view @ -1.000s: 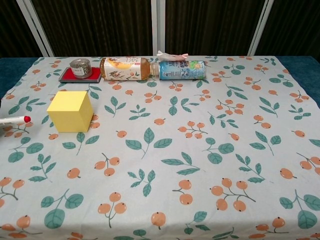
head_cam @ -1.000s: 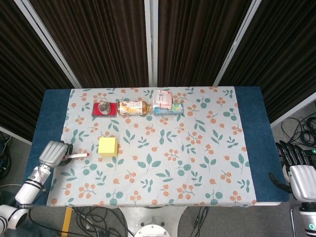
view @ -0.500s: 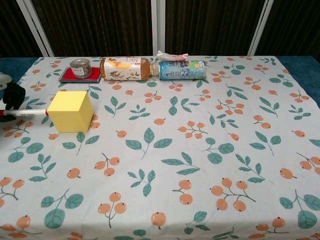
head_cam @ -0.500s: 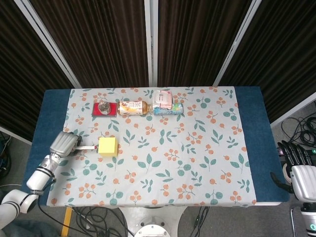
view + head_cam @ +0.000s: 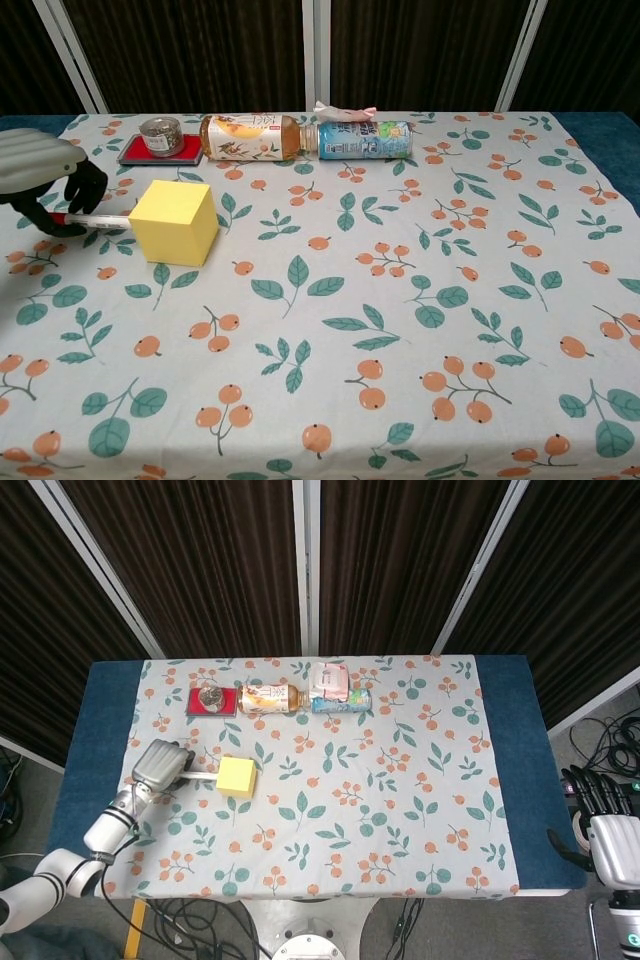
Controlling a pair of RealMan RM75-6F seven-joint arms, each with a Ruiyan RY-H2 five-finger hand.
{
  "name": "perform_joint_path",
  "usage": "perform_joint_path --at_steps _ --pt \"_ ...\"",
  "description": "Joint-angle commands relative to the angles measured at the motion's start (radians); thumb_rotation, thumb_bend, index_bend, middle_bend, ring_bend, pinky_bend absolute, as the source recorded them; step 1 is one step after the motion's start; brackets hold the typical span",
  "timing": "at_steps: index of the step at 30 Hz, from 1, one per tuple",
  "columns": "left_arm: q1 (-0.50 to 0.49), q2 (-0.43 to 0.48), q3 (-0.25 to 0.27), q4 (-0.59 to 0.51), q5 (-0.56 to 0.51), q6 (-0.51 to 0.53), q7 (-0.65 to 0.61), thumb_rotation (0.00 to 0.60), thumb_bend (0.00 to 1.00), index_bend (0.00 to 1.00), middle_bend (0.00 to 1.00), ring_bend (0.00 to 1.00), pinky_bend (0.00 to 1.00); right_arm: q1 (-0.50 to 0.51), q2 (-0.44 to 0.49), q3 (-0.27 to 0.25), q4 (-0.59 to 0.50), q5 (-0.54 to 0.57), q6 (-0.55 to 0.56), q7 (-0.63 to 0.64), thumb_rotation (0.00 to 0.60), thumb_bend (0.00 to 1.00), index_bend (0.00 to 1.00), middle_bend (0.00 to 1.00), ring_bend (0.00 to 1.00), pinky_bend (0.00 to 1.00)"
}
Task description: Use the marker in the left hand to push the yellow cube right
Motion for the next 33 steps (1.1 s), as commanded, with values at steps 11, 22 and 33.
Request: perform_joint_path --at_steps 11,22,33 --pt "-0.081 -0.038 -0.045 -0.101 -0.029 -0.042 0.093 0.600 0.46 0.70 0.73 0.52 0.63 -0.001 0.002 -0.001 0.002 0.000 -0.002 0.004 0.600 0.20 0.00 0.06 0.00 0.00" --pt "-0.144 -0.070 -0.076 -0.175 -0.074 -0.091 0.188 0.600 0.46 0.70 0.73 0.52 0.63 0.001 0.005 0.000 0.007 0.001 -0.005 0.012 0.600 0.20 0.00 0.06 0.00 0.00" --pt "-0.196 -0.101 -0.106 -0.229 -0.154 -0.147 0.301 0.600 0.46 0.70 0.73 0.52 0.63 0.004 0.005 0.001 0.015 0.003 -0.011 0.021 0.600 0.20 0.00 0.06 0.00 0.00"
